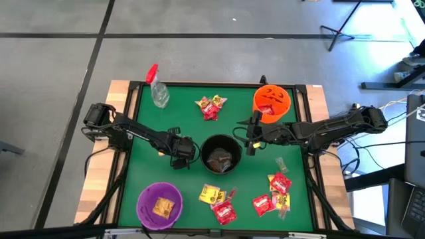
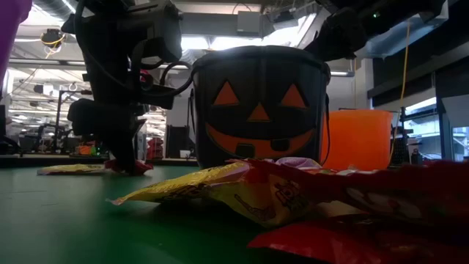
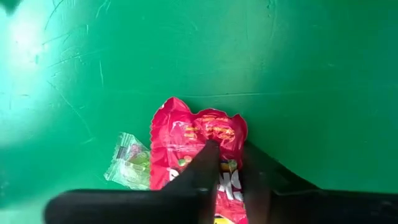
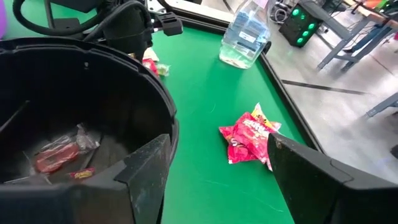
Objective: Sort candy
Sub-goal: Put the red candy into the orange bucket
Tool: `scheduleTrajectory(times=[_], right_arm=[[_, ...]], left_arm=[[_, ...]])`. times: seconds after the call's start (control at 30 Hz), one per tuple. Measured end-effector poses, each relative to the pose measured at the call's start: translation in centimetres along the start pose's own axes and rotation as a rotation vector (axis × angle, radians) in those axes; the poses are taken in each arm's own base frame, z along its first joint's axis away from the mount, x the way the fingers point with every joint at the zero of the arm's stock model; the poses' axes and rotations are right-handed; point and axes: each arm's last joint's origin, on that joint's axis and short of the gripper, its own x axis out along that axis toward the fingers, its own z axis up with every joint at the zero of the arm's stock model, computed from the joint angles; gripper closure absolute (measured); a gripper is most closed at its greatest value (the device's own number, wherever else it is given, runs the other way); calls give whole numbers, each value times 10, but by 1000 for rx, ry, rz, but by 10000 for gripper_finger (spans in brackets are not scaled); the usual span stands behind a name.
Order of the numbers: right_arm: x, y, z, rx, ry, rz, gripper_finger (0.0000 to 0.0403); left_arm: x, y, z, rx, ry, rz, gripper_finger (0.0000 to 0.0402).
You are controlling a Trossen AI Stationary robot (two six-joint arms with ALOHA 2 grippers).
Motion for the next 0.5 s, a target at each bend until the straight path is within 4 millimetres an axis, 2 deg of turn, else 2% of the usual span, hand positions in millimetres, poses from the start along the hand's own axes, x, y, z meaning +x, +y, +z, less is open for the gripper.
scheduleTrajectory(times=[0.1, 0.23, 0.5], right_arm=[[0, 0, 0, 0, 0, -14, 135], [0, 0, 0, -2, 0, -16, 135], [0, -1, 1, 3, -12, -19, 135]], left_arm=[[0, 0, 0, -1, -1, 0, 393], [-5, 1, 2, 4, 20, -11, 389], [-44, 4, 27, 22, 36, 14, 388]])
